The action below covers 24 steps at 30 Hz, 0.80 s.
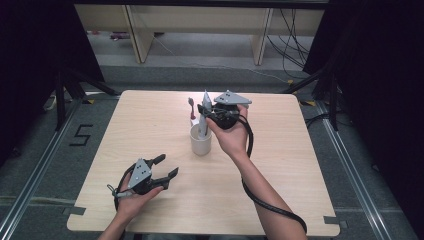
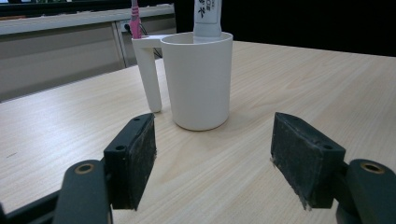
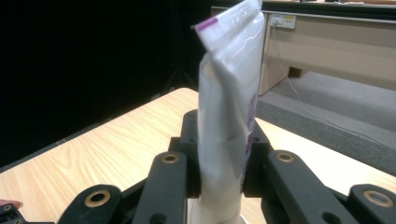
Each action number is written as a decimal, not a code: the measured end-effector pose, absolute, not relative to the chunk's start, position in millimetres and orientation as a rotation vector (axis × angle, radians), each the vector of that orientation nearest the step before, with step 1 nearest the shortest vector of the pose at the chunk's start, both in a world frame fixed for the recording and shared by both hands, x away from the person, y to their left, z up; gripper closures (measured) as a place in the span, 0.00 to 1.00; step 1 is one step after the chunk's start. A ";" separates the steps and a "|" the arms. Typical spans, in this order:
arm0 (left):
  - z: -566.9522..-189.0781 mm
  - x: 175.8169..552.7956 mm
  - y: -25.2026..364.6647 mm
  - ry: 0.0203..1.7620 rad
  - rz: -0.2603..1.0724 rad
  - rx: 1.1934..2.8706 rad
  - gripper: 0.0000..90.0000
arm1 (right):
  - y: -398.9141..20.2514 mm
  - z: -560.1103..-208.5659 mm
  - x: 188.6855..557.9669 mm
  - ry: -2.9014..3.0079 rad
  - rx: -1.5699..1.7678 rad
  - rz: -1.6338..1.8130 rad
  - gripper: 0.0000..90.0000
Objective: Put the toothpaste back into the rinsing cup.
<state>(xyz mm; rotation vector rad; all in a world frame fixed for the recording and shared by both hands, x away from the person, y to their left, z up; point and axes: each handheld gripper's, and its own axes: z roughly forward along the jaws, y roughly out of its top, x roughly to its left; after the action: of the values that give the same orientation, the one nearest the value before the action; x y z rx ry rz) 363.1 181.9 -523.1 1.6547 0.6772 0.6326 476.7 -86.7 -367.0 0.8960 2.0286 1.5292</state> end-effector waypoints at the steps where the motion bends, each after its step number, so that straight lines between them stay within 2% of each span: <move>1: -523.1 363.0 181.9 0.677 0.633 1.654 0.34 | -86.2 -367.7 476.6 2.032 0.900 1.523 0.85; 24: -523.1 363.0 182.1 0.677 0.635 1.655 0.34 | -80.2 -403.4 487.4 2.077 0.948 1.464 0.85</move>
<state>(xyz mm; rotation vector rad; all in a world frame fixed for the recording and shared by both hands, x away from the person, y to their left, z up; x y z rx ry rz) 363.0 182.1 -523.1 1.6553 0.6765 0.6354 487.4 -80.2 -403.4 0.9478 2.0768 1.4640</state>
